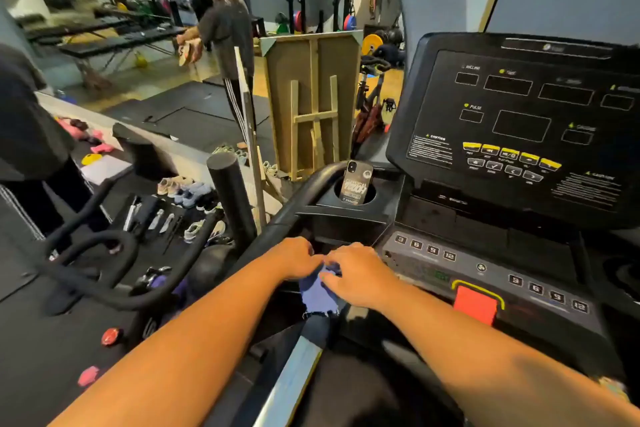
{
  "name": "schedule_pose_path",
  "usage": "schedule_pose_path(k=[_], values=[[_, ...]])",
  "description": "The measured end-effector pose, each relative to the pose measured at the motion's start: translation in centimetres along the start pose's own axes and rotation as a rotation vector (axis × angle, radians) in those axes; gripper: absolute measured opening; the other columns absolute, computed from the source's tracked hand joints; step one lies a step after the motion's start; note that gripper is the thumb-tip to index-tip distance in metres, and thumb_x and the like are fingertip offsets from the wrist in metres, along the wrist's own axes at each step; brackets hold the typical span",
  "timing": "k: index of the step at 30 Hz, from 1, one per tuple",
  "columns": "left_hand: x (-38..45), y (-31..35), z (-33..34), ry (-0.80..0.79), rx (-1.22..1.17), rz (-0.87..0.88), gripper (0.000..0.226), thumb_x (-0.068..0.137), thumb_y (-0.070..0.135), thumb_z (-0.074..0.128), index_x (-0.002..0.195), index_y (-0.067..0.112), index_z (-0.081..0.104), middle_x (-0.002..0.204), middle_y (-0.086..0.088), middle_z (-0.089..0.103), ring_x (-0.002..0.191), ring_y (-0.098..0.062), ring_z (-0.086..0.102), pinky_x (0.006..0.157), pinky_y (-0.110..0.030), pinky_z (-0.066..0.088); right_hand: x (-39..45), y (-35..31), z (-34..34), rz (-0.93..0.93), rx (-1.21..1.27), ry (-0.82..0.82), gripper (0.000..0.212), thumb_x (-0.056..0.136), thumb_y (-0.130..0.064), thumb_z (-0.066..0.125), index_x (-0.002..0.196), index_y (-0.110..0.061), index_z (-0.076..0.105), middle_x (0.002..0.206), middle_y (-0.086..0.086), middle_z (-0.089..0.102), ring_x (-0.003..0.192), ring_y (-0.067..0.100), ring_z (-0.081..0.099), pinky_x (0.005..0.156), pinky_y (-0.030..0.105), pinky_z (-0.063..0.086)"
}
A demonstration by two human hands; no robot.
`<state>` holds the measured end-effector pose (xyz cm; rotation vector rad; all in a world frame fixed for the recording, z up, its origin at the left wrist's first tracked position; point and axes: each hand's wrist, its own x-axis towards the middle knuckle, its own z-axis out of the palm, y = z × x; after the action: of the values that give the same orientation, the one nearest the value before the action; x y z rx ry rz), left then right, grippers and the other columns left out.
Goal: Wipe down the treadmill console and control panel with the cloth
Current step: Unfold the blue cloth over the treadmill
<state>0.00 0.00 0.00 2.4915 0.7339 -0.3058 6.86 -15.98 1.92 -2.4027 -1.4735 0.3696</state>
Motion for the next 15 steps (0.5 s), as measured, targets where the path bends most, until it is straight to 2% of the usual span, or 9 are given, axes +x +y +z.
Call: schedule_pose_path(k=[1,3,5,10,12,15], values=[[0.0,-0.5,0.3,-0.02,-0.012,-0.004,0.036,0.092,0.045,0.059,0.067,0.018,0.062,0.076,-0.009,0.066,0.08,-0.028,0.063,0.065,-0.036,0.046,0.2,-0.3,0.7,-0.018,-0.031,-0.026,0.02,0.09,-0.044,0.052,0.086,-0.025,0.056,0.093,0.003,0.064,0.092,0.027,0.049,0.085,0.041,0.039],[0.0,-1.2,0.6,-0.008,-0.041,-0.012,0.031,0.09,0.046,0.062,0.079,0.018,0.072,0.084,-0.003,0.073,0.085,-0.024,0.067,0.076,-0.038,0.055,0.4,-0.7,1.9,-0.033,-0.13,-0.028,0.024,0.089,-0.046,0.052,0.09,-0.023,0.058,0.093,0.003,0.061,0.093,0.027,0.049,0.091,0.044,0.038],[-0.2,-1.4,0.9,0.02,-0.096,-0.01,0.021,0.089,0.039,0.065,0.089,0.02,0.072,0.092,0.001,0.073,0.088,-0.019,0.067,0.08,-0.036,0.055,0.4,-1.0,2.9,-0.018,-0.159,0.003,0.029,0.087,-0.049,0.053,0.096,-0.021,0.06,0.096,0.002,0.061,0.097,0.026,0.05,0.097,0.045,0.037],[-0.1,-1.5,1.6,0.156,-0.274,-0.002,0.008,0.089,0.02,0.073,0.097,0.02,0.07,0.078,0.008,0.062,0.073,-0.009,0.059,0.06,-0.017,0.041,-0.1,-1.1,3.8,0.0,-0.103,0.103,0.04,0.085,-0.055,0.055,0.107,-0.022,0.06,0.097,-0.002,0.062,0.097,0.02,0.049,0.1,0.039,0.031],[-0.1,-1.2,1.6,0.211,-0.318,-0.023,0.017,0.092,0.008,0.062,0.095,0.022,0.072,0.077,0.008,0.063,0.076,-0.01,0.06,0.061,-0.017,0.041,-0.2,-1.0,3.7,0.006,-0.082,0.115,0.039,0.085,-0.056,0.056,0.101,-0.02,0.059,0.094,-0.001,0.061,0.094,0.02,0.049,0.099,0.038,0.032],[-0.4,-0.3,1.2,0.256,-0.382,-0.025,0.03,0.096,0.003,0.053,0.092,0.025,0.073,0.082,0.008,0.066,0.077,-0.007,0.059,0.069,-0.021,0.045,-0.3,-0.8,3.4,0.032,-0.058,0.11,0.041,0.086,-0.058,0.054,0.1,-0.02,0.059,0.093,-0.001,0.06,0.094,0.019,0.048,0.099,0.037,0.032]])
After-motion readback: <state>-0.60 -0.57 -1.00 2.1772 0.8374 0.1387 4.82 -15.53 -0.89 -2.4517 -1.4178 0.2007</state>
